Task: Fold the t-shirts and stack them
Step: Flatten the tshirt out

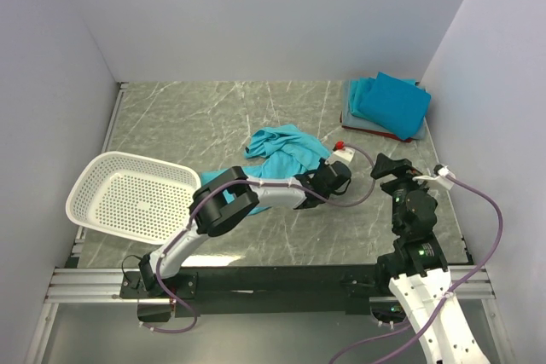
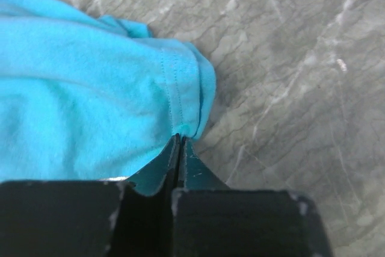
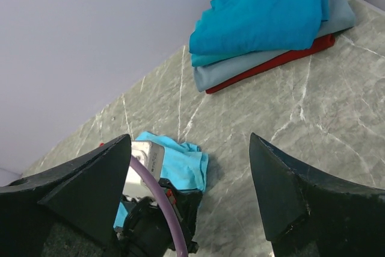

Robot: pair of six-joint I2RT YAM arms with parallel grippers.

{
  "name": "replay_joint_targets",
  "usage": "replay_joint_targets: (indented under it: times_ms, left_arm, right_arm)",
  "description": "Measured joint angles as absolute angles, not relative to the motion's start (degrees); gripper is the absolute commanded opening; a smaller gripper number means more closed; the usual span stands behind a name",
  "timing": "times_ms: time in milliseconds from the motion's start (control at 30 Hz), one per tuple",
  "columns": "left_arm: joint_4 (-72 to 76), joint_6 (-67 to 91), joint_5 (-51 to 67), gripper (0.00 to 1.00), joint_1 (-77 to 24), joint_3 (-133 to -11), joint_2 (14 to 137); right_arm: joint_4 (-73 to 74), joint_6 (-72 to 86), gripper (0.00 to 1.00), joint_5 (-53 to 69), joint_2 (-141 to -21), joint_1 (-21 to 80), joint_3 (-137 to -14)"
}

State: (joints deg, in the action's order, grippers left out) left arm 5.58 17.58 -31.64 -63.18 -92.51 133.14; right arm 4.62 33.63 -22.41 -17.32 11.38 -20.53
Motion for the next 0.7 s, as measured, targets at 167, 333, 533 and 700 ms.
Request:
replay_joint_targets:
  times_ms: [167,333,533,700]
  left_arm:
    - [4.6,17.2,-34.9,0.0,-63.2,-91.8,132.6]
    - [-0.2,16.0,-37.2,0.0,-61.0,-85.2,125.4]
    - [-1.8,12.9,-40.6,0.0,-54.4,-80.6,105.8]
    - [3.0,10.4,-43.1,0.0,-47.9,-79.7,87.7]
  right_arm:
    - [5.2,33.6,0.85,-22.4,-17.3,11.4,-20.5]
    - [5.2,33.5,0.85,-21.8,-17.6,11.4,-20.5]
    - [5.0,33.1,0.81,-19.6,-19.7,11.4,-20.5]
    - [1.6,33.0,0.75,-13.3,-24.9,11.4,-20.5]
